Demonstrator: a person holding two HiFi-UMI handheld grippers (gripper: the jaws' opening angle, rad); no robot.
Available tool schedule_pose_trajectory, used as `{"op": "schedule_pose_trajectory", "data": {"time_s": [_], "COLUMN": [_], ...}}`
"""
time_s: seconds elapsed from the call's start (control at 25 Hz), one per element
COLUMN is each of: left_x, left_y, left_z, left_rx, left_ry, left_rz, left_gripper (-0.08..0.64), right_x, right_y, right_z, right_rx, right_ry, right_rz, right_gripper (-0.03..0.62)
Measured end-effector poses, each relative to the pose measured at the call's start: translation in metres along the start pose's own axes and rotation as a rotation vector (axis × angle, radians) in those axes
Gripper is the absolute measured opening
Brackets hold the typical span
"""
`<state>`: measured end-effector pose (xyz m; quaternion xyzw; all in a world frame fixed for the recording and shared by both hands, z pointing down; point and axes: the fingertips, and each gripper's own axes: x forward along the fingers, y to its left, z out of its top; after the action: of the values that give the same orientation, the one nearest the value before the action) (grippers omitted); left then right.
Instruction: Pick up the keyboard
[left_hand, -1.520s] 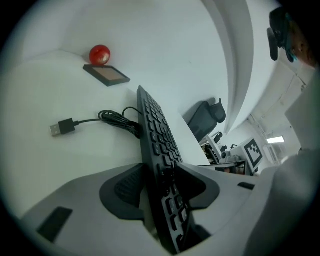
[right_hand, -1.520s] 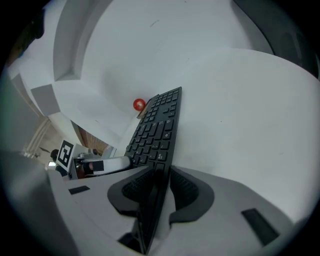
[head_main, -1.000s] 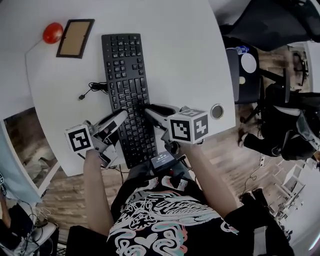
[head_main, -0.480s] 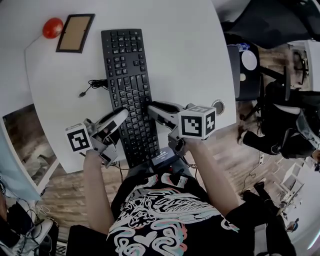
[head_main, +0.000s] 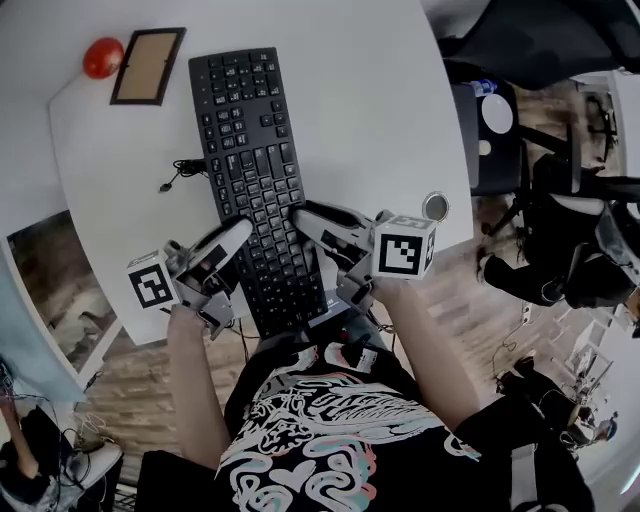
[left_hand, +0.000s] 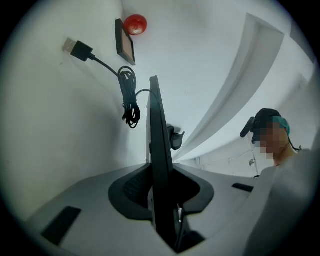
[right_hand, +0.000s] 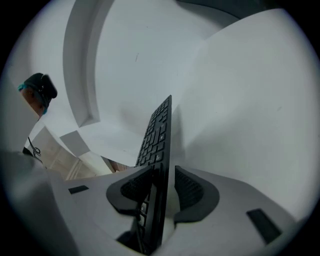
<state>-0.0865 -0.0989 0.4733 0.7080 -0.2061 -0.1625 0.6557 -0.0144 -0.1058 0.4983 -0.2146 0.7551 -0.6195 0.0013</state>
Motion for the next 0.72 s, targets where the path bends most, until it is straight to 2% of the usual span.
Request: {"op": "schedule_pose_trajectory", "data": {"time_s": [0.16, 0.24, 0.36, 0.56, 0.72], "left_x": [0.002, -0.001, -0.004, -0.002, -0.002], "left_y": [0.001, 0.001, 0.0, 0.0, 0.005], "left_z": [0.0, -0.003, -0.007, -0.003, -0.002], "left_rx": [0.011, 0.024, 0.047, 0.074, 0.078], "left_ry": [-0.019, -0.022, -0.02, -0.036, -0.039], "left_rz": [-0.004, 0.0, -0.035, -0.081, -0.084], "left_gripper": [0.095, 0.095, 0.095, 0.095, 0.095], "right_x": [-0.004, -0.005, -0.005, 0.006, 0.006], "right_y": [0.003, 0.003, 0.006, 0.008, 0.009], "right_z": [0.002, -0.005, -0.02, -0.028, -0.031], "right_rx": [-0.006, -0.022, -0.033, 0.114, 0.063], "right_ry": [-0.018, -0.015, -0.002, -0.004, 0.01], "right_rz": [0.062, 0.067, 0.08, 0.175, 0.178], "right_gripper": [0.153, 0.16, 0.178, 0.176, 0.164]}}
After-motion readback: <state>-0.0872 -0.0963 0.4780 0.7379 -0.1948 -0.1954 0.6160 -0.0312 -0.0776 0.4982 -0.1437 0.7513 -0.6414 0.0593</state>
